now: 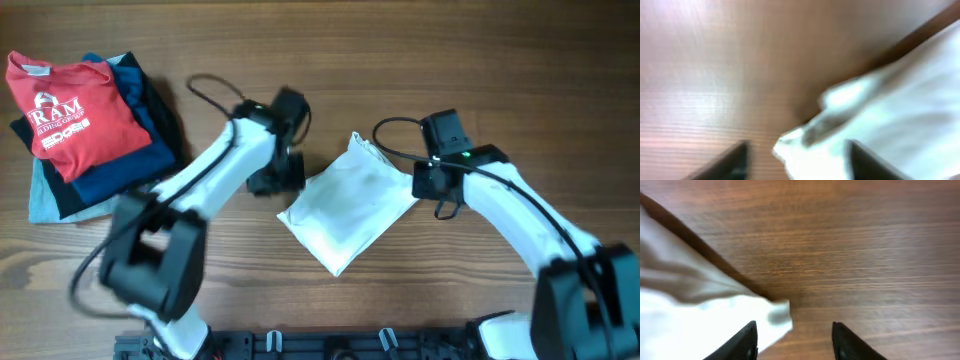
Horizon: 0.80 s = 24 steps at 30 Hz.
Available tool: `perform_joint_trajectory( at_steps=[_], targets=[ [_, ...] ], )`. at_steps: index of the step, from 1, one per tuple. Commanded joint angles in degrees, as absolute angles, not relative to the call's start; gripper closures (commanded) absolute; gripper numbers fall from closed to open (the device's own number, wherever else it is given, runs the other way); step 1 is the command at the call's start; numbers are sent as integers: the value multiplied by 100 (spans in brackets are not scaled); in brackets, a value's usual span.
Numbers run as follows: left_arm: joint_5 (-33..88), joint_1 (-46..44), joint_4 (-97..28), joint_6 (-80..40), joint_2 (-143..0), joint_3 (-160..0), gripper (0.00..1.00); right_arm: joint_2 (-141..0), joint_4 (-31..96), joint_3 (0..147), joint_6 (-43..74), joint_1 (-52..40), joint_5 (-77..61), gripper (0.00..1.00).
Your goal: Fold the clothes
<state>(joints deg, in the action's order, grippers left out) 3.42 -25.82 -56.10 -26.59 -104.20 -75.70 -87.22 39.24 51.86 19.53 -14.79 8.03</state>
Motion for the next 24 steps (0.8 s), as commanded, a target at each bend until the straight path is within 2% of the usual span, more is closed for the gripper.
perform_joint_trajectory(
  at_steps=[1, 9, 21, 24],
  targets=[
    [438, -2521, -4657, -1758, -10014, -7647, 0, -7970, 4132, 5325, 2300, -1452, 1057, 48],
    [2064, -2517, -3094, -915, -10724, -7647, 0, -7446, 4672, 5325, 2469, -1455, 1072, 47],
    [3673, -2598, -2941, -416, -11931, -7644, 1, -7446, 4783, 5323, 2565, -1455, 1070, 46],
    [3830, -2727, -3048, -318, -12009, -7644, 5, -7446, 4788, 5323, 2565, -1455, 1070, 46]
  ],
)
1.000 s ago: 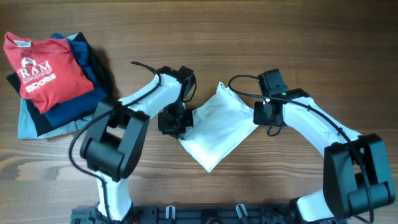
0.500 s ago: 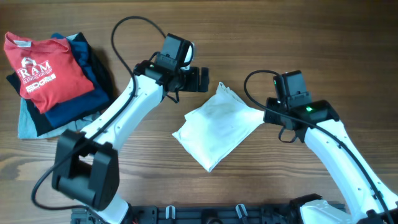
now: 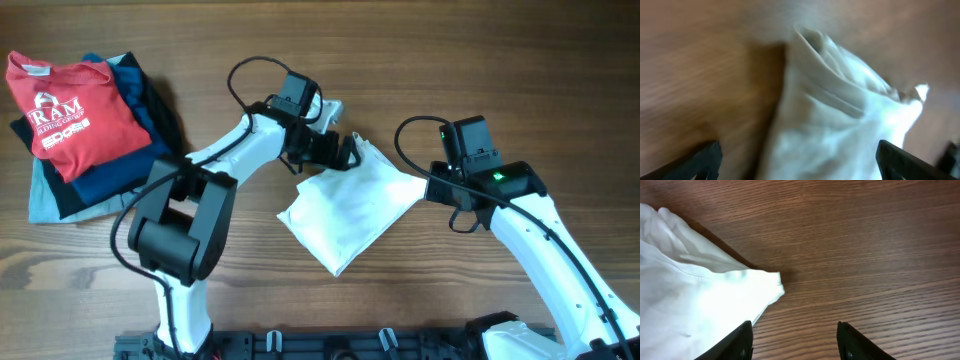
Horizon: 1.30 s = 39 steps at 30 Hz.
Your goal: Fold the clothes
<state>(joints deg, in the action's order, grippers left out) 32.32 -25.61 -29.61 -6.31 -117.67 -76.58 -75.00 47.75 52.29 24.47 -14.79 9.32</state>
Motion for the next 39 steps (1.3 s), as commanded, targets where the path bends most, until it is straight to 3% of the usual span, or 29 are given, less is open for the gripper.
perform_joint_trajectory(
  at_steps=[1, 2, 8, 13, 16, 17, 20, 22, 24, 29, 33, 37, 38, 39],
  targets=[
    [3833, -2777, -3074, -318, -12038, -7644, 8, -7446, 4794, 5323, 2565, -1455, 1070, 46],
    [3817, -2886, -3138, -309, -12092, -7644, 14, -7448, 4810, 5323, 2563, -1455, 1070, 46],
    [3570, -3085, -3197, -167, -12265, -7638, 23, -7446, 4921, 5323, 2563, -1455, 1072, 46],
    [3509, -3092, -3081, -169, -12313, -7638, 40, -7446, 4993, 5323, 2563, -1455, 1072, 46],
    [3247, -3083, -3068, -174, -12313, -7640, 56, -7446, 5006, 5323, 2563, -1455, 1072, 46],
    [3181, -3083, -3065, -172, -12313, -7640, 56, -7446, 5011, 5323, 2565, -1455, 1070, 46],
    [3052, -3083, -3059, -172, -12313, -7640, 27, -7446, 5017, 5323, 2563, -1455, 1072, 46],
    [3052, -3083, -3059, -172, -12313, -7640, 26, -7448, 5013, 5323, 2567, -1455, 1072, 46],
    [3052, -3083, -3061, -172, -12313, -7640, 18, -7446, 5011, 5323, 2565, -1455, 1059, 45],
    [3052, -3030, -3253, -217, -12313, -7640, 20, -7476, 5043, 5310, 1964, -1455, -187, 48],
    [3052, -3006, -3507, -215, -12313, -7640, 25, -7708, 5024, 5046, 2056, -1455, -591, 69],
    [3004, -3004, -3710, -215, -12313, -7640, 29, -8062, 4759, 4770, 2145, -1455, -657, 70],
    [2987, -2998, -3763, -215, -12313, -7640, 25, -8158, 4703, 4718, 2147, -1455, -659, 71],
    [2989, -2982, -3798, -215, -12309, -7640, 14, -8272, 4639, 4676, 2141, -1455, -657, 70]
  ],
)
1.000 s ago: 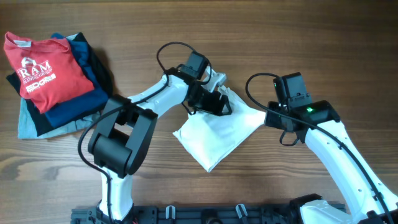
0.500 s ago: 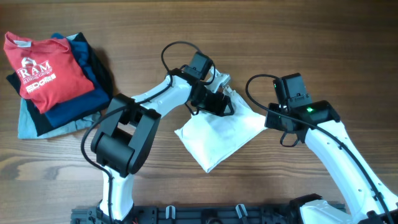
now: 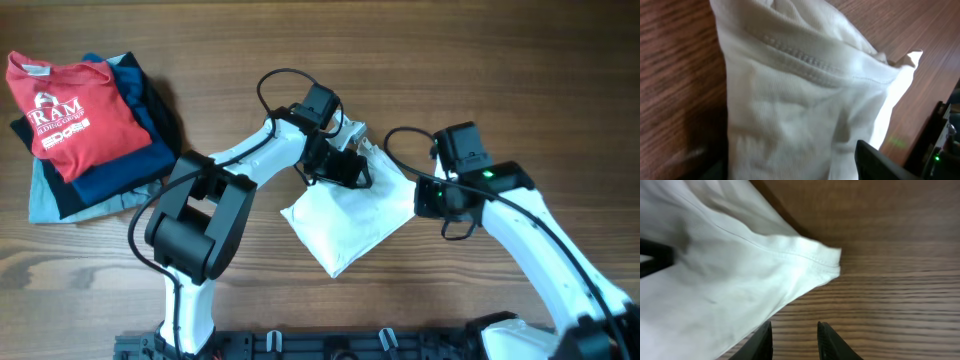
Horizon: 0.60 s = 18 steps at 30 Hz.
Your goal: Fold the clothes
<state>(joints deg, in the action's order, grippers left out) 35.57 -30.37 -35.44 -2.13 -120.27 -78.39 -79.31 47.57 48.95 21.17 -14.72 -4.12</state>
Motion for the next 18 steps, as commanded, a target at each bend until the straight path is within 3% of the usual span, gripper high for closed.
perform_joint_trajectory(
  at_steps=[1, 2, 11, 18],
  targets=[
    [2989, -2952, -3811, -224, -12298, -7640, 7, -8340, 4593, 4654, 2139, -1455, -655, 70],
    [2987, -2904, -3820, -261, -12276, -7640, 0, -8429, 4543, 4637, 2119, -1455, -655, 70],
    [2995, -2058, -3903, -563, -12051, -7642, 0, -9319, 3769, 4637, 2108, -1455, -652, 69],
    [2995, -1706, -4355, -558, -12053, -7640, 0, -9817, 2414, 4637, 2099, -1455, -458, 63]
  ],
)
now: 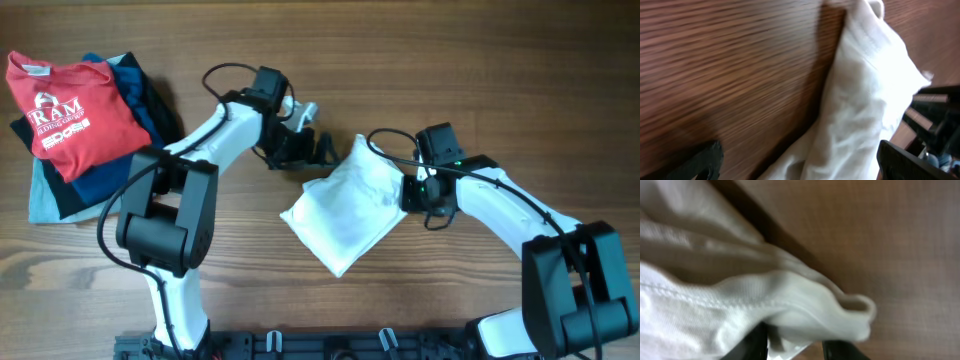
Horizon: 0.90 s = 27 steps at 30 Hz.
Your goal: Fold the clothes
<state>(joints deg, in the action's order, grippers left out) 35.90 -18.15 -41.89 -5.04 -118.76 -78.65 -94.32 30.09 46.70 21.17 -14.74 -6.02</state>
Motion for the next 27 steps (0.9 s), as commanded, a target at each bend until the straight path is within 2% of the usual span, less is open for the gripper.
perform_joint_trajectory(
  at_steps=[1, 8, 14, 19, 27],
  targets=[
    [2993, -1708, -4383, -558, -12053, -7640, 0, -9817, 2211, 4637, 2097, -1455, -399, 63],
    [3000, -1726, -4617, -561, -12053, -7640, 0, -9815, 845, 4716, 2097, -1455, -134, 63],
    [3072, -1726, -4451, -556, -12046, -7642, 0, -9815, 1149, 4777, 1765, -1455, -130, 59],
    [3806, -1732, -3879, -513, -12053, -7640, 0, -9815, 1437, 4777, 1500, -1455, -95, 58],
    [3736, -1900, -3103, -408, -12156, -7640, 0, -9815, 1555, 4777, 1518, -1455, -89, 57]
  ],
)
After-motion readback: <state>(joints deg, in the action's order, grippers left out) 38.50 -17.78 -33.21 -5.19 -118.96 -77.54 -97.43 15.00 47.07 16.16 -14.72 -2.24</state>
